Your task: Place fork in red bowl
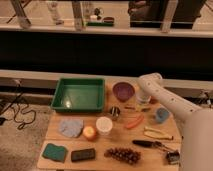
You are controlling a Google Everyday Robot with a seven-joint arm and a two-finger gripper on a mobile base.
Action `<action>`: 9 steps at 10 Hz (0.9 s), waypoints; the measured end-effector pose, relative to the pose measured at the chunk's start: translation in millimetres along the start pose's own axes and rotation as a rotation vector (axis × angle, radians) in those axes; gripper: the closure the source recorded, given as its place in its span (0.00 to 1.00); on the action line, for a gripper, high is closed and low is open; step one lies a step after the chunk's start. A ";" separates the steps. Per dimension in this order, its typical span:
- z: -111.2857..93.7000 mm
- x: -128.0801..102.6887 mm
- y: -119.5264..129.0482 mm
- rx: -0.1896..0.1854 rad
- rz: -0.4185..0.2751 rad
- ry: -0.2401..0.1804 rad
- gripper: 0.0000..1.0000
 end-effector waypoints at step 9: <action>-23.9 -4.3 -3.7 0.057 -0.025 -0.015 1.00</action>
